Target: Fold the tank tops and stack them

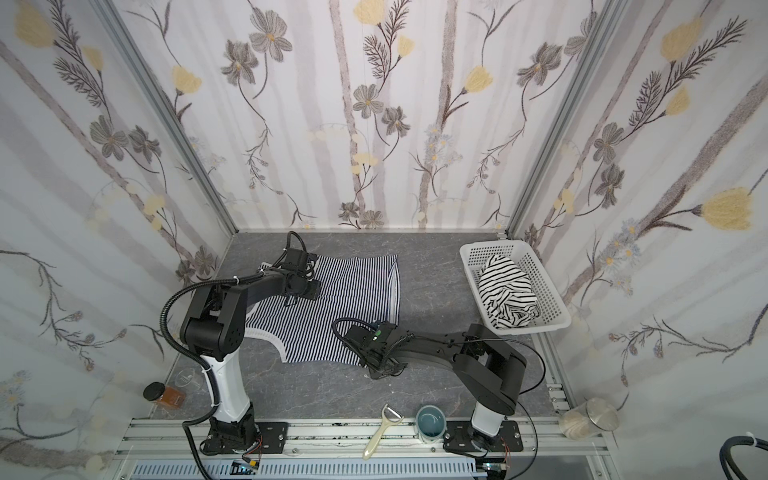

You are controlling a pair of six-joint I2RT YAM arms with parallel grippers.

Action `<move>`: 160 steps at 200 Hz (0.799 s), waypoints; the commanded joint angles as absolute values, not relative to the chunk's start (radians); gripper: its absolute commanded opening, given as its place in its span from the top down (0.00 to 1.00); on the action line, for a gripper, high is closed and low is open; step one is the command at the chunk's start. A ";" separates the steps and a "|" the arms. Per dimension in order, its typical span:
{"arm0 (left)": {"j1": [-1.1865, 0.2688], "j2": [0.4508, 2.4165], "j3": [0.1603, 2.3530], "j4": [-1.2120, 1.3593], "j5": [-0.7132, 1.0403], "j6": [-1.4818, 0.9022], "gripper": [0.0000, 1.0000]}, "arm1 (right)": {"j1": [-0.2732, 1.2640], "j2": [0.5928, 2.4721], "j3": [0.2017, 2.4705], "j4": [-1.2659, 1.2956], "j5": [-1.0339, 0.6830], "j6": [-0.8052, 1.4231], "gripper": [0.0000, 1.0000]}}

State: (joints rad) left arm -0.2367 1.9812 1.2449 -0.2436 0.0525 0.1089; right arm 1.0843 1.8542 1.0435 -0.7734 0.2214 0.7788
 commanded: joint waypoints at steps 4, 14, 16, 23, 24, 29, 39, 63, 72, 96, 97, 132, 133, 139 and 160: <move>-0.235 1.976 1.238 -0.268 0.042 0.106 0.46 | 1.067 1.822 1.026 -0.788 0.249 0.810 0.85; -0.236 1.975 1.237 -0.268 0.043 0.107 0.46 | 1.058 1.813 1.028 -0.811 0.267 0.811 0.84; -0.236 1.974 1.238 -0.268 0.043 0.107 0.46 | 1.055 1.811 1.029 -0.815 0.271 0.811 0.84; -0.235 1.973 1.238 -0.268 0.044 0.107 0.46 | 1.047 1.804 1.034 -0.826 0.278 0.810 0.80; -0.236 1.972 1.238 -0.268 0.045 0.108 0.46 | 1.046 1.802 1.035 -0.828 0.280 0.810 0.80; -0.236 1.972 1.236 -0.267 0.044 0.107 0.46 | 1.040 1.796 1.041 -0.833 0.283 0.809 0.76; -0.238 1.967 1.236 -0.268 0.045 0.108 0.46 | 1.026 1.783 1.057 -0.828 0.290 0.800 0.70; -0.240 1.960 1.236 -0.268 0.045 0.109 0.45 | 0.988 1.808 1.136 -0.790 0.285 0.757 0.64; -0.241 1.957 1.236 -0.268 0.042 0.109 0.46 | 0.976 1.841 1.185 -0.787 0.300 0.738 0.64; -0.241 1.956 1.238 -0.268 0.038 0.112 0.46 | 0.928 1.951 1.307 -0.768 0.306 0.674 0.62; -0.241 1.956 1.238 -0.268 0.038 0.112 0.46 | 0.926 1.955 1.310 -0.767 0.304 0.671 0.62; -0.241 1.959 1.239 -0.268 0.038 0.112 0.46 | 0.837 2.024 1.335 -0.694 0.273 0.627 0.68; -0.241 1.959 1.239 -0.268 0.037 0.112 0.46 | 0.836 2.024 1.335 -0.692 0.272 0.626 0.69; -0.241 1.960 1.239 -0.267 0.036 0.112 0.46 | 0.828 2.027 1.336 -0.684 0.265 0.620 0.69; -0.240 1.964 1.239 -0.268 0.037 0.112 0.46 | 0.826 2.041 1.352 -0.663 0.246 0.605 0.70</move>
